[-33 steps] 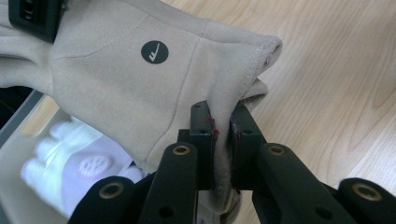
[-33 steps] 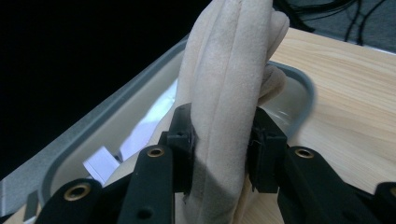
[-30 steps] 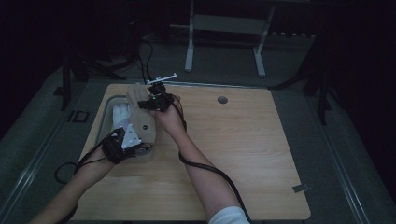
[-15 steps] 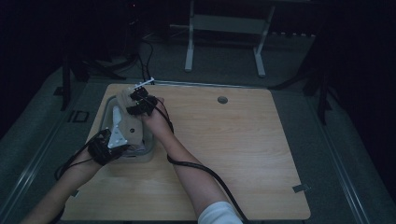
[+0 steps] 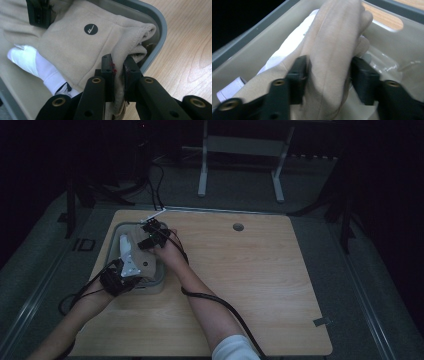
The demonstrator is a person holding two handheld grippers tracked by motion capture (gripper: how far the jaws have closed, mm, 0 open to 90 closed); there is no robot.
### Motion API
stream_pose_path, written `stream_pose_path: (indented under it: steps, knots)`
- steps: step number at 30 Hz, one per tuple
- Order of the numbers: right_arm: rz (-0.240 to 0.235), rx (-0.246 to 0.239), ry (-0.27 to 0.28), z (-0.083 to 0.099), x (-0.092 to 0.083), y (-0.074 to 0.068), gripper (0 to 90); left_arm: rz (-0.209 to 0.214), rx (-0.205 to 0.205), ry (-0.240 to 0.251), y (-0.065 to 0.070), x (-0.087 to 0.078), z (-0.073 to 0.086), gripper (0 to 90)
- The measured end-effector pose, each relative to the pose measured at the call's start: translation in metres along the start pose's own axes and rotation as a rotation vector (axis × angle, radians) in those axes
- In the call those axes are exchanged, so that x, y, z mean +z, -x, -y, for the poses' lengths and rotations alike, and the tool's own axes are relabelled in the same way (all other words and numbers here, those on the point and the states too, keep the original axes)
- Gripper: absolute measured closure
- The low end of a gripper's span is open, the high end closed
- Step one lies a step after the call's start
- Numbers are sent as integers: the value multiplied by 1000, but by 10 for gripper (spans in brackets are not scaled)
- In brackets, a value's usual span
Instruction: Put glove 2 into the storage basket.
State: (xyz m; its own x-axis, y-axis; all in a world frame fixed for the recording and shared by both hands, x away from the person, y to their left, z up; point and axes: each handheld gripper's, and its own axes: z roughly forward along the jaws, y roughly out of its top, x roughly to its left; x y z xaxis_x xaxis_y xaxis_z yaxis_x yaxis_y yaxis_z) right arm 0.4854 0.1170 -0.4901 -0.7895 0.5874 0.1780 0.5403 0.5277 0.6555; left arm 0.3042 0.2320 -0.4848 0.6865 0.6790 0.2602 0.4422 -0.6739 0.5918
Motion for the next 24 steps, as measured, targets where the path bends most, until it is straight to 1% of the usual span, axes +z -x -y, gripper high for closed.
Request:
stream_pose_path:
  steps: [3,4,5,6,7,8,9,10,11,12,13,14,15,16,17,18,19,20,21,22,24]
  knots:
    - [23,3,15,2,-7,6,314,11,-20,4,-2,1,0,794]
    - [24,2,23,3,-10,8,275,7,-21,9,-2,1,0,779]
    - [30,2,26,3,-14,10,249,-1,-27,19,-1,0,-1,742]
    - [28,-2,25,4,-18,12,230,-10,-37,29,-1,-2,-1,691]
    - [26,-8,34,5,-22,14,227,-19,-45,37,-1,-4,-2,614]
    - [25,-5,43,6,-26,15,222,-15,-57,42,-1,-5,-3,540]
    - [25,-5,57,7,-31,16,219,-11,-64,44,0,-7,-4,498]
    - [17,-4,67,9,-35,18,212,-17,-61,47,1,-8,-5,454]
    - [7,-3,71,11,-38,19,200,9,-64,53,3,-10,-6,380]
    - [9,-12,77,13,-41,20,196,13,-72,55,4,-11,-7,315]
    - [11,-25,78,15,-44,20,189,4,-83,61,5,-13,-8,296]
    - [12,-31,81,18,-48,20,184,7,-89,77,6,-15,-9,266]
    - [13,-33,90,20,-51,21,184,15,-103,95,8,-16,-10,247]
    - [17,-44,98,22,-53,21,178,13,-117,111,9,-17,-11,229]
    - [24,-60,106,25,-56,20,172,13,-117,111,9,-17,-11,188]
    - [26,-71,108,28,-58,20,173,31,-137,140,12,-20,-13,165]
    - [19,-84,110,31,-61,19,173,42,-148,157,14,-20,-14,165]
    - [15,-100,111,34,-63,18,173,54,-154,178,17,-21,-15,164]
    - [15,-100,111,34,-63,18,173,54,-154,178,17,-21,-15,154]
    - [18,-115,108,38,-66,18,172,62,-152,206,23,-20,-17,154]
    - [12,-139,110,46,-74,17,159,71,-143,218,30,-19,-20,149]
